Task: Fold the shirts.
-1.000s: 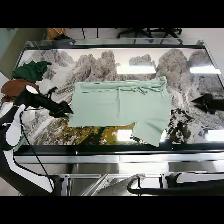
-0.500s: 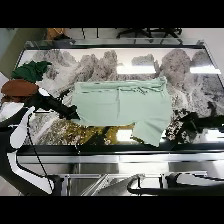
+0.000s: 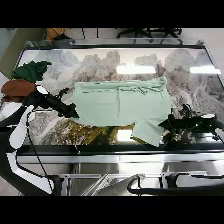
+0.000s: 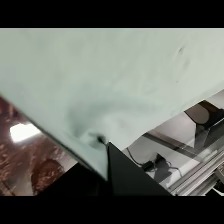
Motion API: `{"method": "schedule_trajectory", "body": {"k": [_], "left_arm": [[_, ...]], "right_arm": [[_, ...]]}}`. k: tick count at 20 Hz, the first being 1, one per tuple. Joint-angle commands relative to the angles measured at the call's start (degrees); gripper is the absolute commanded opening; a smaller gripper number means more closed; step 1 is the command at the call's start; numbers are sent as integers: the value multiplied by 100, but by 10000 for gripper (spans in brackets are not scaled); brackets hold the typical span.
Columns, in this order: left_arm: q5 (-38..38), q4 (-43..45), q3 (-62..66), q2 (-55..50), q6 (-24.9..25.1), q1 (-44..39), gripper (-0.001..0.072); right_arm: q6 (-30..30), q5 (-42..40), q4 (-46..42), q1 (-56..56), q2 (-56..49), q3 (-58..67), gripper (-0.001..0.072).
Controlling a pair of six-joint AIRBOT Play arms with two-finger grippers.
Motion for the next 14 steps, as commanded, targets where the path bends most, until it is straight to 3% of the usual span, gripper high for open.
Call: {"method": "schedule_trajectory", "body": {"k": [1,4,8,11,14], "left_arm": [[-437,35,4,9,-74,173,12],[-813,662,-175,155,-424,282,12],[-538,1279,-1397,1080,-459,289,12],[-507,1412,-1956,1602,-459,286,12],[-275,1005,-1722,1790,-457,282,13]], "right_arm": [[116,140,-229,136,151,-28,17],[1064,400,-1613,142,686,-31,17],[2116,1019,-3016,140,1687,-251,16],[1919,931,-2647,153,2273,-256,16],[1008,219,-1478,155,2358,170,17]]}}
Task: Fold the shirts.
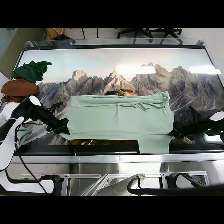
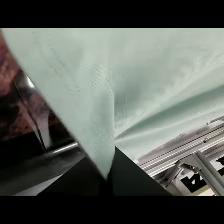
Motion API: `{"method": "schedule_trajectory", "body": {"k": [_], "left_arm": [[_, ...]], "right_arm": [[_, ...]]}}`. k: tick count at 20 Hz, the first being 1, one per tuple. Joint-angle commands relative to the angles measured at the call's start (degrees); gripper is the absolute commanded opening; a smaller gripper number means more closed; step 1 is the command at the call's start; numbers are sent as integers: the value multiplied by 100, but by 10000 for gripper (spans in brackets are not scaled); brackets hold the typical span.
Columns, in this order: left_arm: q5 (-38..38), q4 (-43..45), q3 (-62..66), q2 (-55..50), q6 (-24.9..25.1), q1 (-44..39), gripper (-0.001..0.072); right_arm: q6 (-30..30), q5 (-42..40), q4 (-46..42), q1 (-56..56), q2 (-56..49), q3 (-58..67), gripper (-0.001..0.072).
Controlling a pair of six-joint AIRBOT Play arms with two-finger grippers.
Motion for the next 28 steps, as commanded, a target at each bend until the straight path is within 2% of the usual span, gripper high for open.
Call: {"method": "schedule_trajectory", "body": {"k": [1,4,8,11,14,15,16,17,18,20,24,28], "left_arm": [[306,-334,227,243,-24,4,12],[662,-811,1222,-72,-22,-13,12],[1086,-1062,2603,-922,-17,-177,13],[1497,-1062,3322,-1648,-20,-361,14],[1440,-1040,3821,-2310,-116,-382,17],[1349,-1038,3934,-2490,-175,-382,104],[1189,-1032,4035,-2621,-175,-378,446],[1010,-1023,4153,-2747,-219,-374,612],[837,-1021,4251,-2820,-284,-352,608],[605,-1021,4393,-2828,-326,-284,608],[17,-1032,5042,-2817,-586,-70,608],[-579,-1040,5525,-2771,-787,-42,607]], "right_arm": [[-870,-741,1139,37,101,503,17],[-1462,-1550,1733,476,-614,1357,16],[-1652,-2332,1663,1113,-2050,2411,17],[-1805,-2524,1683,1185,-2994,2863,18],[-1958,-2695,1679,1172,-3445,2929,24],[-2052,-2691,1679,1163,-3469,2929,31],[-2105,-2691,1661,1154,-3440,2935,167],[-2103,-2667,1589,1104,-3362,2935,277],[-2096,-2612,1451,1012,-3246,2935,337],[-1967,-2424,1294,688,-2983,2935,649],[-1816,-1554,1281,-63,-2830,2922,691],[-1821,-1117,1285,-162,-3224,2920,693]]}}
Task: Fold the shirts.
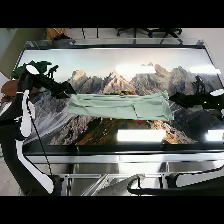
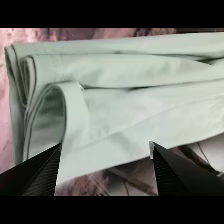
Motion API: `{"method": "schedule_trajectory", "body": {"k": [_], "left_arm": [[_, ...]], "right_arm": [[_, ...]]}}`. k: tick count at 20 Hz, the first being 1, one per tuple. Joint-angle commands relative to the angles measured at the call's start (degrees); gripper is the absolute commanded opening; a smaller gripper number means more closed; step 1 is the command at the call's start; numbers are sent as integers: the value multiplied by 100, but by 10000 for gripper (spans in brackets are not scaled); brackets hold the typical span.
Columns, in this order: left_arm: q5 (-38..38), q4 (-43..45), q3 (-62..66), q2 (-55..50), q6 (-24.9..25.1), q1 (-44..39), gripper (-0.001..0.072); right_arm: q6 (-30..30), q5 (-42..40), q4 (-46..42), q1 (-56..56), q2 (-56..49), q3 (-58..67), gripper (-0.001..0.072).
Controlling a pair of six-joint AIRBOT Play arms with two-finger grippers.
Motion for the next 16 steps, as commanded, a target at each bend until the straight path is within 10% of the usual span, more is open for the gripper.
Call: {"method": "schedule_trajectory", "body": {"k": [1,10,11,14,16], "left_arm": [[-509,-9,345,72,-175,-11,607],[-485,-48,345,249,-258,-420,607],[-431,-48,345,247,-256,-546,607],[-94,-48,345,229,-256,-973,588],[243,-48,345,136,-256,-1366,587]], "right_arm": [[44,474,48,-92,-323,-2,693],[-557,675,1040,280,-905,0,691],[-557,619,1036,289,-907,0,632],[-560,581,1036,275,-905,2,31],[-557,595,1038,275,-844,9,17]]}}
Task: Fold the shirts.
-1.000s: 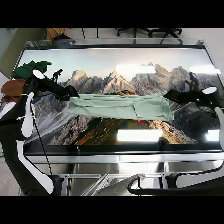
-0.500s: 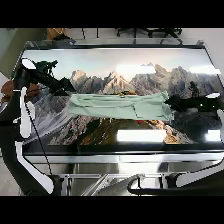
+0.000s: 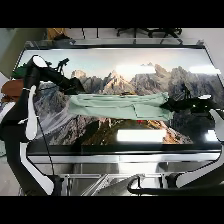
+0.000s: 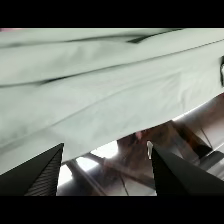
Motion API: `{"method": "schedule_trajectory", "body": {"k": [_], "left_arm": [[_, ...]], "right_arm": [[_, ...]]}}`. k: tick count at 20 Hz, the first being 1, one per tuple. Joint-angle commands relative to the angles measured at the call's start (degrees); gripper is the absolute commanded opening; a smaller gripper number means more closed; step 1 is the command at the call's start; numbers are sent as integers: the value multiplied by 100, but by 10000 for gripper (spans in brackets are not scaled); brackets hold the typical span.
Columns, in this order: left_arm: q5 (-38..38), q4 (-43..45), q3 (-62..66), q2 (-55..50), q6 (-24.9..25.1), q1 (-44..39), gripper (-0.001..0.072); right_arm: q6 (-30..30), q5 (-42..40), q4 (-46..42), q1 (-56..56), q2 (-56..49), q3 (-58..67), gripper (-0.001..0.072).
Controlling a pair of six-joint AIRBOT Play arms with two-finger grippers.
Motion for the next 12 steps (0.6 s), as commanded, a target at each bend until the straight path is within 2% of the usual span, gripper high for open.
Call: {"method": "schedule_trajectory", "body": {"k": [1,4,5,6,9,12], "left_arm": [[566,-2,4,-151,-11,-634,587],[1226,-7,4,-553,-11,-1491,579],[1484,-9,4,-715,-9,-1786,272],[1797,-7,4,-883,26,-2107,10],[2791,-7,7,-1248,-61,-2881,12],[3460,-9,7,-1440,-426,-3296,11]], "right_arm": [[-42,44,151,7,118,22,17],[-35,450,149,2,463,164,16],[24,649,149,2,621,271,16],[63,826,151,4,767,387,16],[330,1399,149,2,1200,907,16],[535,1886,151,2,1497,1574,16]]}}
